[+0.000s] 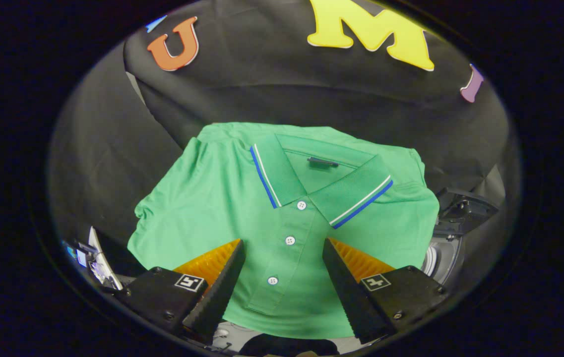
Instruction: Put the clothes into the washing machine and then close the washing machine lid.
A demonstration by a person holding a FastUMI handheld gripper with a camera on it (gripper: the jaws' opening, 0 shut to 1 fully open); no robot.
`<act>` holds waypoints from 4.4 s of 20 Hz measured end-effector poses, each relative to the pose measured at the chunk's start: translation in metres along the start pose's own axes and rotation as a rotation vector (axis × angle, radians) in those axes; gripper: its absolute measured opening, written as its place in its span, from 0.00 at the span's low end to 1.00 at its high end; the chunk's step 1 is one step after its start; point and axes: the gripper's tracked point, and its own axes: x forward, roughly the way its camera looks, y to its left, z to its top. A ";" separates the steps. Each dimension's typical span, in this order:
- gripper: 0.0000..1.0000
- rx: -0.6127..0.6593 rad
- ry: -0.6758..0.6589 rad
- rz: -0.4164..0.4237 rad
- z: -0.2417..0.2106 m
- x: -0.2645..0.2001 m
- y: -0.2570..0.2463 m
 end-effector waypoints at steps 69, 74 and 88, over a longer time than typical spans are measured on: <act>0.06 0.446 -0.066 0.127 0.084 -0.211 -0.098; 0.06 0.472 -0.099 0.051 0.058 -0.248 -0.125; 0.06 0.522 -0.128 -0.015 -0.006 -0.277 -0.225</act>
